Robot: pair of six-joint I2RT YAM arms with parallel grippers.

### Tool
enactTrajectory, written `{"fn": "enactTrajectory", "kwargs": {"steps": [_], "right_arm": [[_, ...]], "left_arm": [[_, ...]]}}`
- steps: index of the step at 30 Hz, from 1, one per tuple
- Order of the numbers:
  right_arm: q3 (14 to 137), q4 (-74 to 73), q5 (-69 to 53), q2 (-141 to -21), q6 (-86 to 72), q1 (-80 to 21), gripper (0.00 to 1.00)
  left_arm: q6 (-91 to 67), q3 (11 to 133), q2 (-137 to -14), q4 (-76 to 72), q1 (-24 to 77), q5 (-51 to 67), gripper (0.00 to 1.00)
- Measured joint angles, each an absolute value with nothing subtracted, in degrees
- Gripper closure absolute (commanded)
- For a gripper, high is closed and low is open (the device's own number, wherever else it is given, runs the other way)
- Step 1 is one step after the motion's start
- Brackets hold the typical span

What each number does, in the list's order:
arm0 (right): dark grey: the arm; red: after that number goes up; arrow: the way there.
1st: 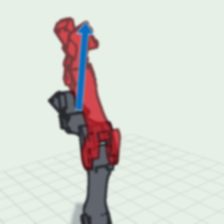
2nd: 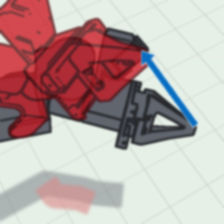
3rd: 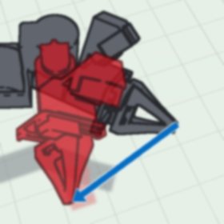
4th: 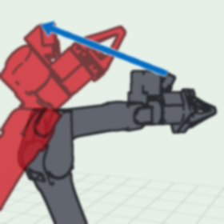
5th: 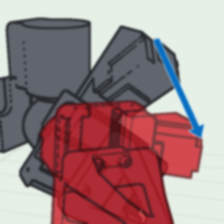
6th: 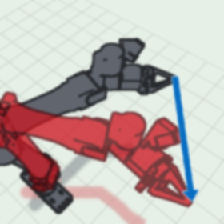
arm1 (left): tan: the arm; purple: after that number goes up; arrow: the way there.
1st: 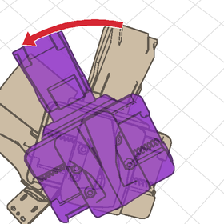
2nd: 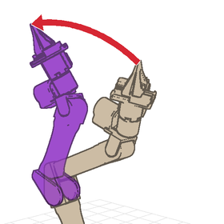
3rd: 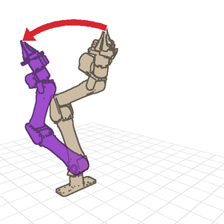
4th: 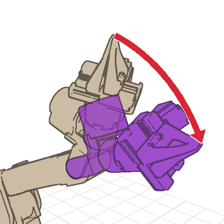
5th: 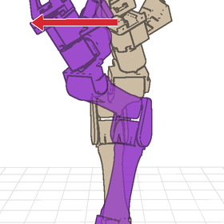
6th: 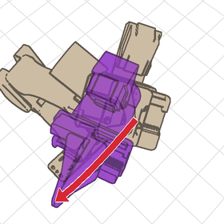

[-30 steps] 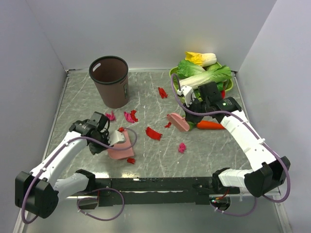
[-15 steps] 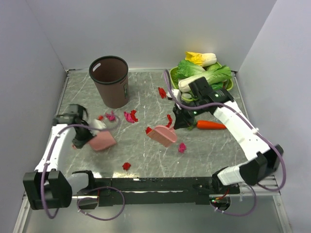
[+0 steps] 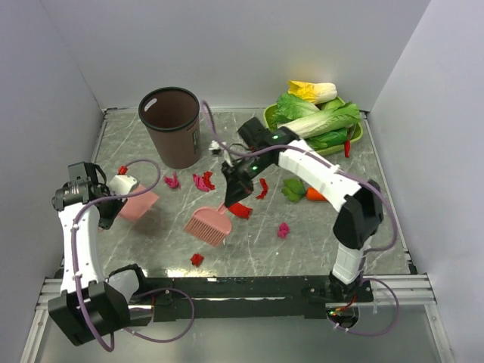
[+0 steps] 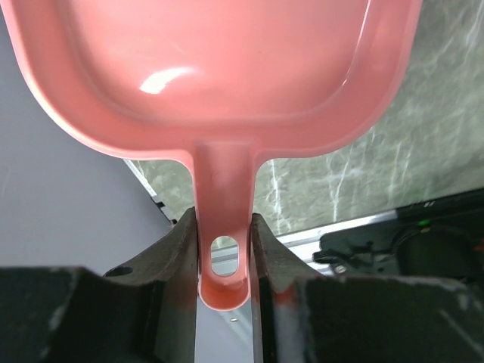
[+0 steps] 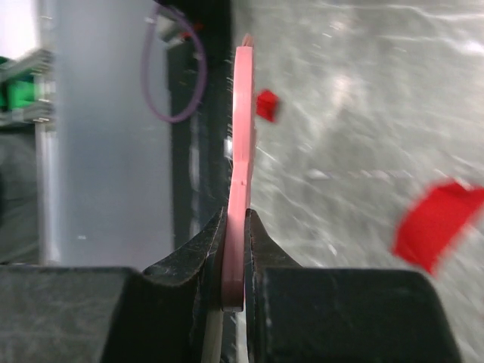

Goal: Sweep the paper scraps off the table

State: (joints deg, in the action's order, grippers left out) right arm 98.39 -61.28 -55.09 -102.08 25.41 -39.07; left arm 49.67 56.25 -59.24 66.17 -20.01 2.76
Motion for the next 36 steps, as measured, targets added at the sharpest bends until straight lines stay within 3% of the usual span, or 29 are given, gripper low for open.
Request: {"fn": "enactTrajectory", "kwargs": {"steps": [15,28,36], "right_arm": [[93.8,-46.2,-61.4,-112.4,-1.5,-45.9,1.00],[93.8,-46.0,-42.1,-115.7,-6.7,-46.6,1.00],[90.2,-49.9,-36.2,-109.5,-0.8,-34.6,1.00]], "left_arm": [[35.2,56.1,-51.8,66.6,-17.1,5.6,0.99],[36.0,53.5,-51.7,67.2,-13.0,4.1,0.99],[37.8,49.7,-55.2,66.9,-1.9,2.0,0.99]]}}
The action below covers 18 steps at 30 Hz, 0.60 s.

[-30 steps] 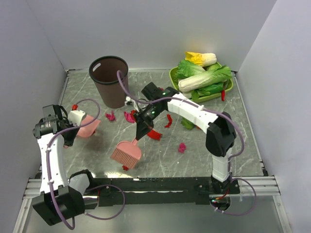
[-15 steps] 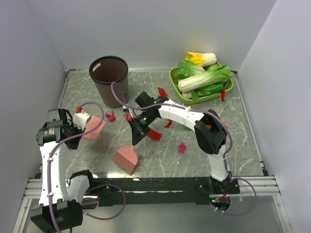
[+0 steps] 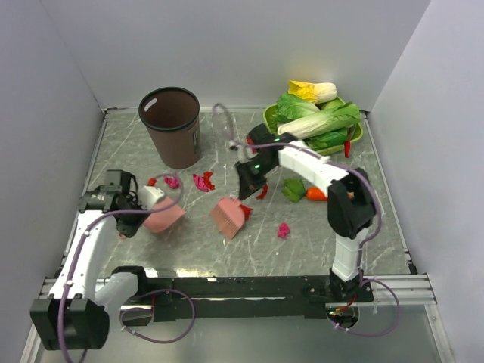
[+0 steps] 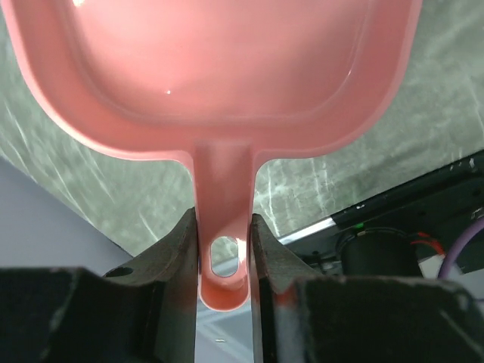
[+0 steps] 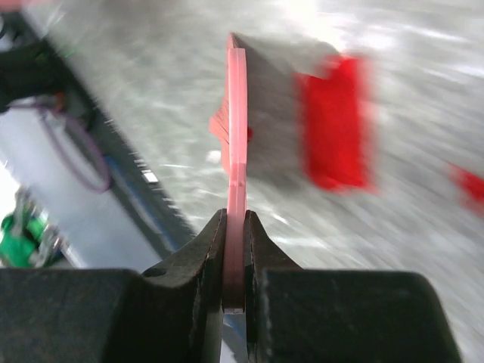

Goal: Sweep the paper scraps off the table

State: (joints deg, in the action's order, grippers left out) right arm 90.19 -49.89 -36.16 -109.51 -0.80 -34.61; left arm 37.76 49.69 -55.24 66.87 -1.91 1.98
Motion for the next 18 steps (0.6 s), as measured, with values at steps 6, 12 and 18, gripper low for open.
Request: {"fn": "enactTrajectory", "kwargs": {"steps": [6,12,18], "right_arm": [[86.7,-53.6,-32.7,-100.4,5.7,-28.4,1.00],[87.2,-57.7,-30.6,-90.3,11.7,-29.6,1.00],[87.9,-56.2,-16.8,-84.5,14.5,-29.4,1.00]], "left_arm": [[36.8,49.3,-60.8,65.6,13.6,2.2,0.99],[34.8,51.6,-70.5,64.5,25.6,3.6,0.99],[31.6,55.2,-78.4,62.4,32.6,4.1,0.99]]}}
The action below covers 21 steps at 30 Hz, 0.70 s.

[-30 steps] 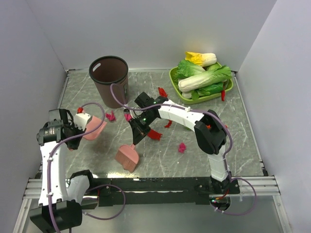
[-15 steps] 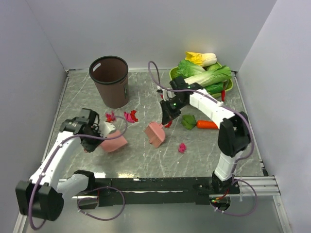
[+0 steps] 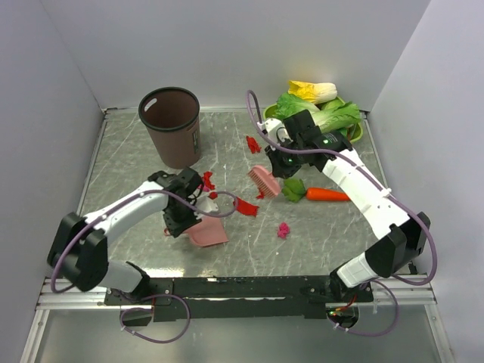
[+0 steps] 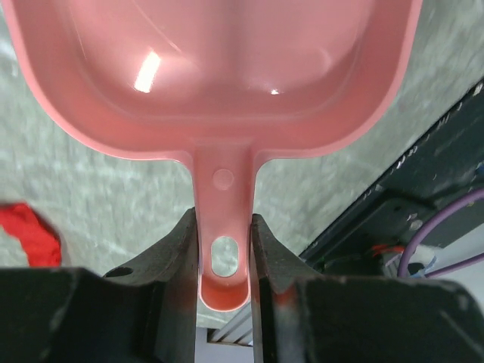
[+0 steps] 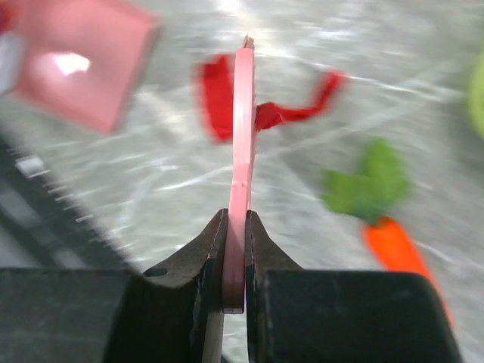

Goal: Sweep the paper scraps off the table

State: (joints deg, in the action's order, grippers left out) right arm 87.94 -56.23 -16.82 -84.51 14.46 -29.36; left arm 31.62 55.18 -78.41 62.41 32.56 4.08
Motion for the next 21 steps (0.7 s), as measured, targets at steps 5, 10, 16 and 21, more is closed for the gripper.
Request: {"fn": "enactTrajectory", "kwargs": {"steps": [5,10,16,21], "right_arm": [[89.6,-54.1,-5.0,-87.9,15.5,-29.3,1.00],[95.0,-53.9,-4.0,-94.3,15.7,-28.7,1.00],[98.3,-58.5,-21.3,-95.3,15.6,-25.9,1.00],[97.4,-63.3,-29.2,-94.5,16.8,-21.8,1.00]], "left_arm": [[27.9,57.5,-84.9,60.2,35.1,3.5,0.99],[24.1,59.5,-88.0,57.8,35.8,3.2,0.99],[20.6,60.0,-88.4,55.0,36.0,3.2,0.99],[20.2,59.0,-88.1,53.2,36.0,3.2,0.99]]}}
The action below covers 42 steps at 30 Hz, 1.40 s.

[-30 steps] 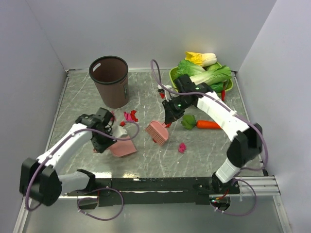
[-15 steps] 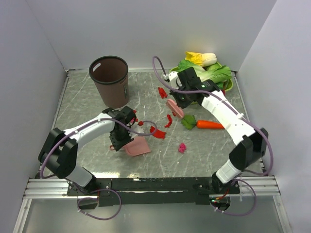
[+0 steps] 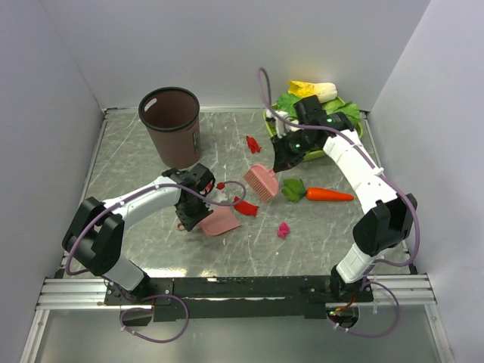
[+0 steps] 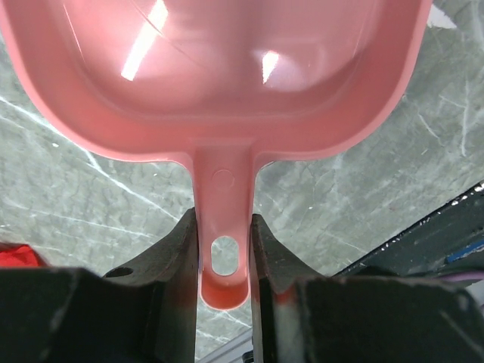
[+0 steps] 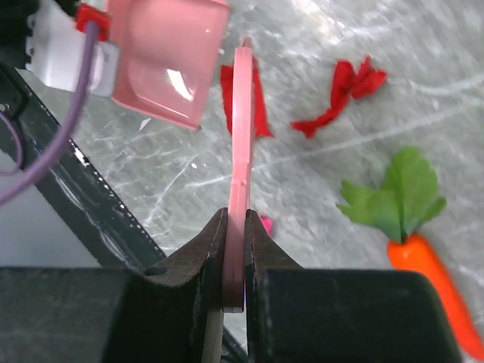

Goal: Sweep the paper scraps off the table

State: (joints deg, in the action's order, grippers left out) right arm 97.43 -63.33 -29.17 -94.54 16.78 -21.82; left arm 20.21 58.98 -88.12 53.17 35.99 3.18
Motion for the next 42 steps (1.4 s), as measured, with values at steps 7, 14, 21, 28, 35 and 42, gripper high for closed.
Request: {"fn": "enactTrajectory", "kwargs": {"steps": [7,14,21,28,35,42], "right_arm": [[97.6,-59.5,-19.8,-92.7,16.3,-19.6,1.00],[97.9,-57.3,-15.5,-92.7,15.4,-19.8,1.00],[96.5,-56.4,-13.7,-92.7,14.8,-19.9,1.00],[95.2,-55.5,-7.7,-92.9,14.8,-20.0,1.00],[97.2,-52.9,-3.8,-98.8,14.4,-20.6,1.00],[98.1,-52.2,-1.7,-104.9,14.4,-24.9,1.00]], "left_arm": [[20.2,56.7,-87.9,50.9,36.0,3.4,0.81],[20.8,54.7,-87.9,45.1,36.3,3.6,0.49],[20.6,52.4,-87.9,40.5,36.4,4.2,0.36],[19.6,49.8,-87.9,40.1,36.4,4.0,0.69],[18.3,50.6,-87.2,41.5,36.4,1.6,0.99],[18.8,55.1,-88.1,47.3,36.4,-1.3,0.99]]}}
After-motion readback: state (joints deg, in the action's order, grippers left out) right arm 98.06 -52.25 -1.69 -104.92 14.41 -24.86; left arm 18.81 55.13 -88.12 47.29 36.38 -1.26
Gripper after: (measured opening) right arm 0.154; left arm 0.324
